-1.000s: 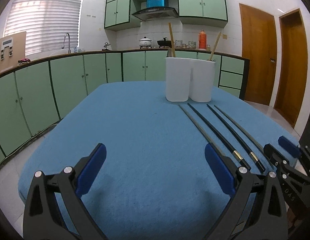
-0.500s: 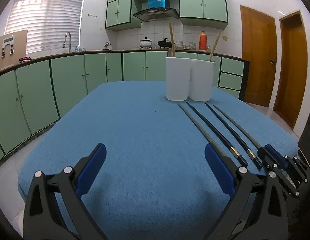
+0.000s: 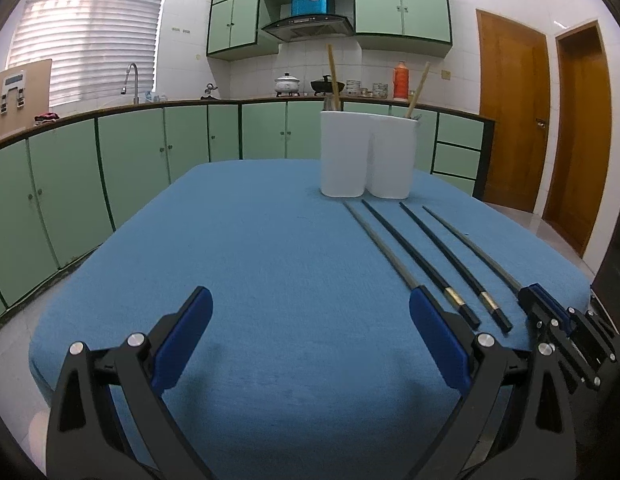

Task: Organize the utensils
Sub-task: 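Grasp a dark chopstick with the right tool while the left tool grasps another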

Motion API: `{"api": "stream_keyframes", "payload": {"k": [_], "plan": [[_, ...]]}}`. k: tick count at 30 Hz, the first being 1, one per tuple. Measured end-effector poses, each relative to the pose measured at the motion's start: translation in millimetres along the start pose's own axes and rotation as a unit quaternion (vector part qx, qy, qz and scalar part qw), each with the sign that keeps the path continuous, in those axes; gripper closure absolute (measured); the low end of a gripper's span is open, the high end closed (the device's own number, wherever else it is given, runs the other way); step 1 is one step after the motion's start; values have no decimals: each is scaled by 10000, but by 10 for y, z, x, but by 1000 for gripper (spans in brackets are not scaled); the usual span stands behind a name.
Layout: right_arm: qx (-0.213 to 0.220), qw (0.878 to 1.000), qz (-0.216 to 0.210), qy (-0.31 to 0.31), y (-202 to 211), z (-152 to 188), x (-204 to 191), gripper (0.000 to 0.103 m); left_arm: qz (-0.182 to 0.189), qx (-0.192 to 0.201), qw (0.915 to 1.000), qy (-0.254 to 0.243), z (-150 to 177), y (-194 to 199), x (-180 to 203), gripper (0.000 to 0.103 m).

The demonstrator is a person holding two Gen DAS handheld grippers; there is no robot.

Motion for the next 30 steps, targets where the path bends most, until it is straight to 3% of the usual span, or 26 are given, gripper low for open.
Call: {"api": "stream_keyframes", "payload": {"k": [7,10,13,21,26,30], "plan": [[30,9993,302,-236,56,-35,274,96,216,-43,9997,83,40,-53,280,7],[126,9992,337,-162,104,-35,302,96,86,-13,9999,102,72,-83,365,11],[176,9993,314,-121,132,-36,304,96,-49,-46,10000,68,125,-150,437,27],[167,9993,273,-212,151,-22,389,96,-421,131,9990,6,247,-250,585,30],[172,9992,249,-244,162,-34,430,95,-557,313,9980,-20,252,-272,633,47],[151,9992,239,-275,161,-28,429,95,-492,346,9981,-112,247,-295,704,69]]}}
Point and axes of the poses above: each gripper's, at about its wrist camera, not at the fingertips, and y roughly against the way its jaws point, x to its right, z to its underside, the point moved 6 cm from there along -y, roughly the way its jaws point, and after that the axes turned 6 degrees about z, right-handed, at the moved point
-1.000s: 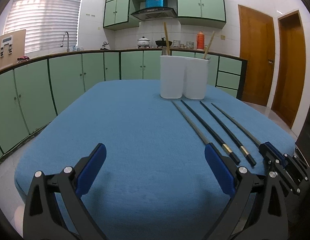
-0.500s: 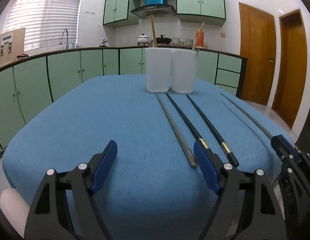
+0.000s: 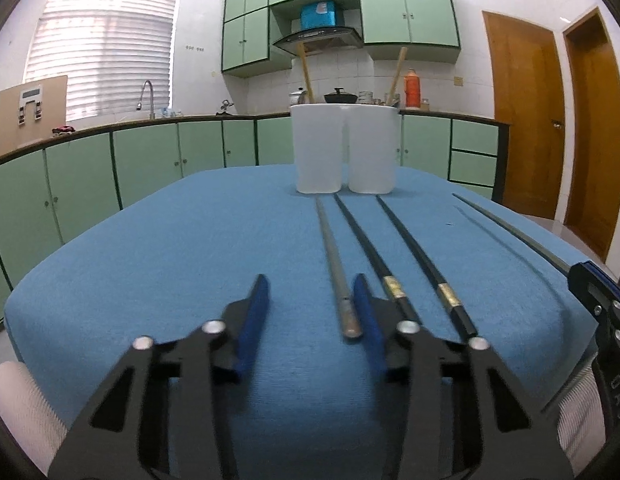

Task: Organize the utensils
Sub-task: 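Grasp a dark chopstick with the right tool while the left tool grasps another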

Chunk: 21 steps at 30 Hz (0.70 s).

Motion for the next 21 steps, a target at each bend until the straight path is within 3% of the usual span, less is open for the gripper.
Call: {"api": "stream_keyframes", "payload": {"k": [6,17,21], "plan": [[-5,10000,-16,-4,11,-6,0,95,141,-12,9999,-84,-12,1,84,95],[48,10000,-35,43,28,-58,-11,95,138,-149,9998,9,-66,55,50,96],[81,9999,-39,83,45,-145,30,96,-23,-257,9997,-36,-191,96,-39,96]]}}
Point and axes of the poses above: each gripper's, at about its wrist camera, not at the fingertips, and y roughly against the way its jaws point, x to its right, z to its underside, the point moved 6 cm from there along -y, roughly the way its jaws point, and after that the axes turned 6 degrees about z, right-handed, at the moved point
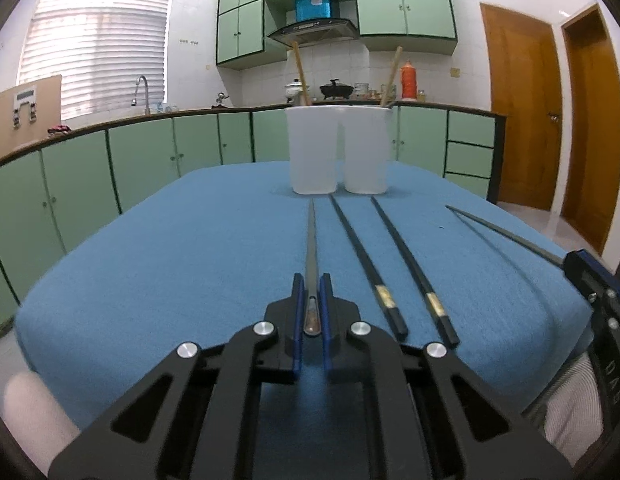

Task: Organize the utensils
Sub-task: 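Grasp a dark chopstick with the right tool while the left tool grasps another, then lift both dark chopsticks and carry them above the white holders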

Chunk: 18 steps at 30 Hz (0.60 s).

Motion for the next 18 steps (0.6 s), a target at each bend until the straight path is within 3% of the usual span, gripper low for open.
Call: {"api": "stream_keyframes", "payload": {"k": [10,18], "plan": [[238,9996,-156,38,107,-530,157,96,-11,317,9991,-295,-547,393,-193,96],[496,9968,-623,-11,112,-1222,191,96,338,774,9955,-439,-1147,707,-244,96]]}}
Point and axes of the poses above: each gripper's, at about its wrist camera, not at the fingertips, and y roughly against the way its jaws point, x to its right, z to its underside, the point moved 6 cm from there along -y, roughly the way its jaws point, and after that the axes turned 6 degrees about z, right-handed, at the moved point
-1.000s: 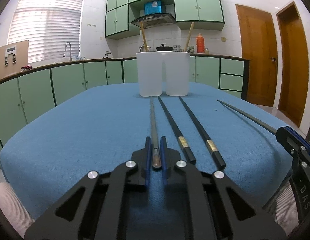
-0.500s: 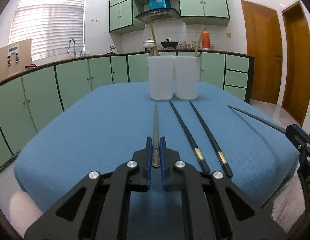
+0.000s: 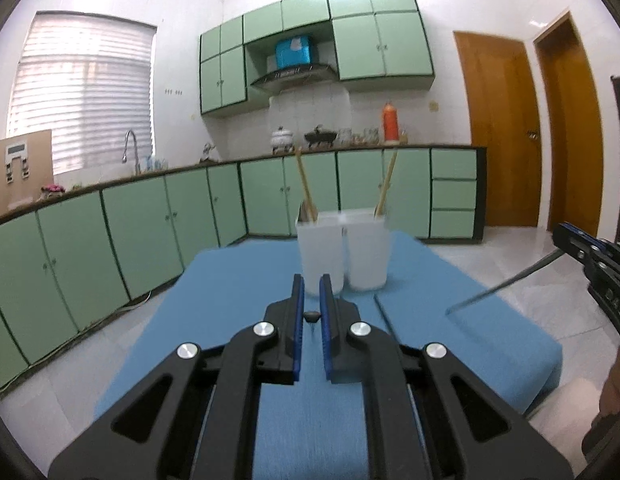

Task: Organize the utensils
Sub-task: 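Lift both dark chopsticks and carry them above the white holders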

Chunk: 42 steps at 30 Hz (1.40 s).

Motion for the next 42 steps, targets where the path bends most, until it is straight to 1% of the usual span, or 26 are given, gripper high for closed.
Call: {"api": "stream_keyframes", "payload": {"k": [3,6,8,13,16,22,27,29,33,36,38,42], "plan": [[-34,9996,-272,-56,-90,-253,-14,96,166,93,9998,43,-214,-7,-28,96],[-197,9979,-595,-177,-228,-451,-12,96,377,126,9992,108,-471,-48,-71,96],[-280,9962,-793,-233,-325,-588,-21,96,469,122,9987,162,-580,-78,-89,96],[-243,9953,-926,-112,-455,-872,-91,96,684,96,9972,292,-820,-164,-150,97],[-199,9940,-1077,-62,-519,-1056,-174,96,780,136,9962,377,-952,-189,-200,97],[-68,9918,-1275,77,-668,-1473,-367,96,864,401,9943,485,-1334,-315,-288,97],[3,9900,-1403,106,-872,-1894,-491,96,847,870,9917,433,-1770,-423,-261,97],[11,9903,-1381,128,-1001,-2040,-530,96,847,1001,9905,422,-1915,-494,-237,97],[-27,9913,-1296,220,-1250,-2175,-603,96,708,1239,9890,390,-2126,-742,-183,97],[-63,9923,-1211,262,-1445,-2218,-638,96,661,1354,9876,446,-2209,-928,-173,97],[-151,9927,-1169,245,-1609,-2219,-656,96,629,1357,9876,474,-2254,-1093,-168,97],[-287,9931,-1123,201,-1867,-2134,-688,96,499,1324,9888,465,-2245,-1436,-170,97]]}}
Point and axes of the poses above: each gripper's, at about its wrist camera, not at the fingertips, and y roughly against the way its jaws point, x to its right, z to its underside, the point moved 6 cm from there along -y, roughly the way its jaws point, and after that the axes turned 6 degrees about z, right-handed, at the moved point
